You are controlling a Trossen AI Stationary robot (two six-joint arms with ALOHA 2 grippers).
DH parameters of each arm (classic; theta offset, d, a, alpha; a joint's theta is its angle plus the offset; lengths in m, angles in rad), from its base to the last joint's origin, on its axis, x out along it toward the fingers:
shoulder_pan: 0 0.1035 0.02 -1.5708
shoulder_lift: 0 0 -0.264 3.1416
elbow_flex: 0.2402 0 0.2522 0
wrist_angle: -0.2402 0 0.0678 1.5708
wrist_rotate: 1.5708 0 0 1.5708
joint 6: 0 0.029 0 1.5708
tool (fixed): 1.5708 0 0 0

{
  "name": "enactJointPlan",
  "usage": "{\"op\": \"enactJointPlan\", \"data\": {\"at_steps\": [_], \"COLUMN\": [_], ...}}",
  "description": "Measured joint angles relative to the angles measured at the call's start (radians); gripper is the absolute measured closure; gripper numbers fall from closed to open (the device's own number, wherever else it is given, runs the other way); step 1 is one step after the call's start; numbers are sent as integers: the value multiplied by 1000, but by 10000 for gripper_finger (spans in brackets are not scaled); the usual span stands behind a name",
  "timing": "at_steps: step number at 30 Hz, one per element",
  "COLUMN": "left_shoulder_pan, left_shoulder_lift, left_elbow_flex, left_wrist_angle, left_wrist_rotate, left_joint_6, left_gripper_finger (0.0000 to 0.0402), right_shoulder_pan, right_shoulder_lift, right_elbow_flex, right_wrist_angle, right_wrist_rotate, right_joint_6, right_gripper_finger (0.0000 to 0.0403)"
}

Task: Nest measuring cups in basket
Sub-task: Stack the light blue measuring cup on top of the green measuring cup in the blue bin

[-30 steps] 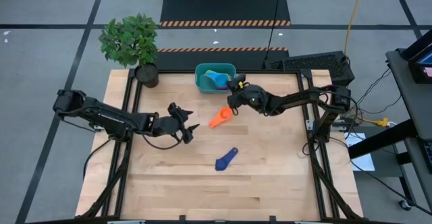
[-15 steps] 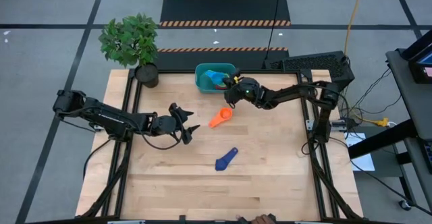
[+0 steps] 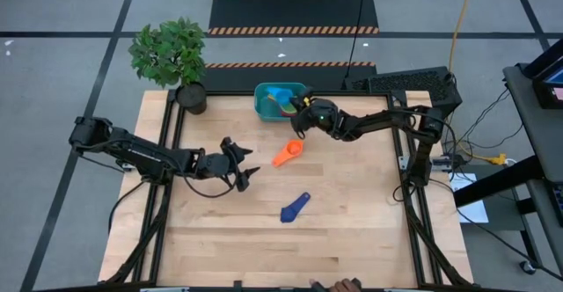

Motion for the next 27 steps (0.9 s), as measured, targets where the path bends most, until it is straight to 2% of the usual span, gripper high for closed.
{"op": "enactJointPlan", "data": {"at_steps": [7,14,27], "left_shoulder_pan": [-14,-13,-13], "left_shoulder_lift": [0,0,0], "left_elbow_flex": [0,0,0], "left_wrist_angle": [-10,-10,-11], "left_wrist_rotate": [0,0,-1], "left_joint_6": [-22,-24,-24], "left_gripper_finger": [83,83,83], "right_shoulder_pan": [-2,-16,-33], "right_shoulder_lift": [0,0,0], "right_elbow_flex": [0,0,0], "right_wrist_angle": [-101,-106,-116], "right_wrist_rotate": [-20,-23,-23], "right_joint_6": [6,7,37], "right_gripper_finger": [403,400,368]}}
